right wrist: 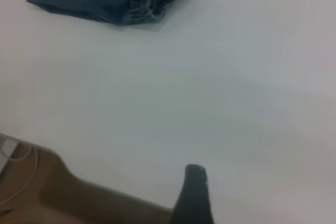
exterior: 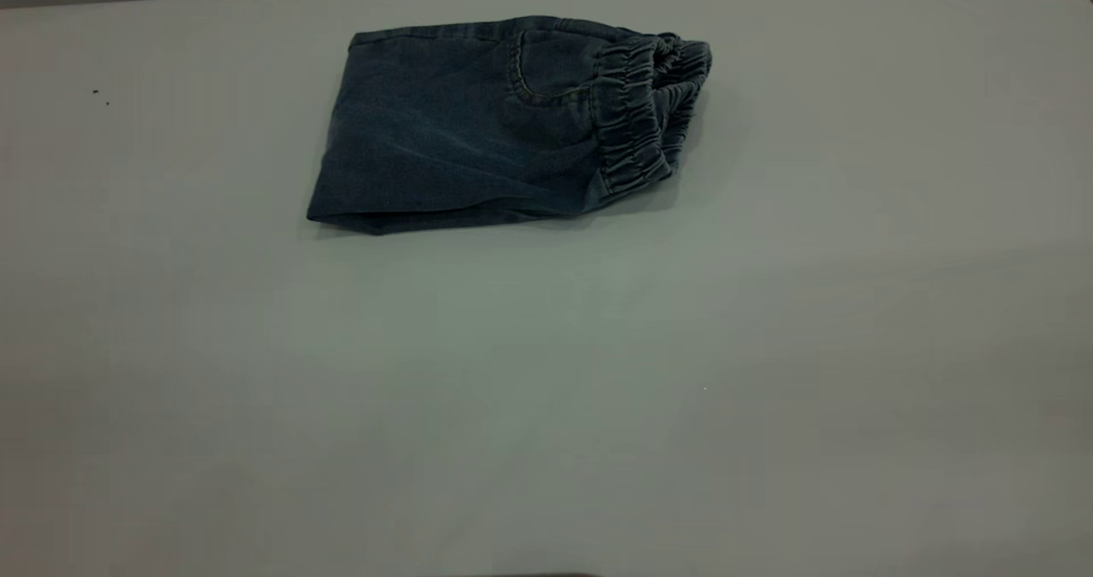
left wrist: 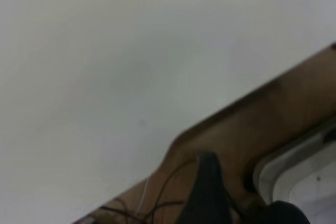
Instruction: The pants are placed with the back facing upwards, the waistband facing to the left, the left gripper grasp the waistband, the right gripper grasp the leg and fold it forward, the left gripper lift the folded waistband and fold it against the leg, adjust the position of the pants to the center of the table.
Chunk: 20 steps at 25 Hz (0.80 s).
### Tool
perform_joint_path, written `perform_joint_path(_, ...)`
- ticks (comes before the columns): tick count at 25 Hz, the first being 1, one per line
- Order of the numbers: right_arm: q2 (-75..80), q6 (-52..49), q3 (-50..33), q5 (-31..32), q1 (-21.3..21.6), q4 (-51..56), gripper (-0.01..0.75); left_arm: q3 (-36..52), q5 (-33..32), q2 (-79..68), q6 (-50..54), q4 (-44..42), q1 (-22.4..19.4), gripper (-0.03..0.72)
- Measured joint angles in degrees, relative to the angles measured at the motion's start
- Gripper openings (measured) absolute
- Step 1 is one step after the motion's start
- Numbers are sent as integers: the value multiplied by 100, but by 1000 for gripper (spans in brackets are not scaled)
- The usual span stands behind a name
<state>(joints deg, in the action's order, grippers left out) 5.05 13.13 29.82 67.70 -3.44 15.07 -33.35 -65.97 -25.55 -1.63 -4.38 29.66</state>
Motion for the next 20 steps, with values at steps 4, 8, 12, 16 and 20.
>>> perform_joint_path(4, -56, 0, -240, -110, 0, -76, 565, 411, 332, 96, -7, 154, 0, 547)
perform_joint_path(8, -66, 0, -252, -145, 0, -97, 565, 461, 349, 102, 20, 252, 0, 547)
perform_joint_path(12, -66, 0, -252, -152, 0, -101, 565, 524, 273, 115, 44, 369, 0, 547)
perform_joint_path(16, -66, 0, -252, -152, 0, -84, 565, 524, 273, 120, 44, 369, 0, 547)
perform_joint_path(20, -66, 0, -252, -152, 0, -79, 565, 529, 273, 120, 50, 375, 11, 547)
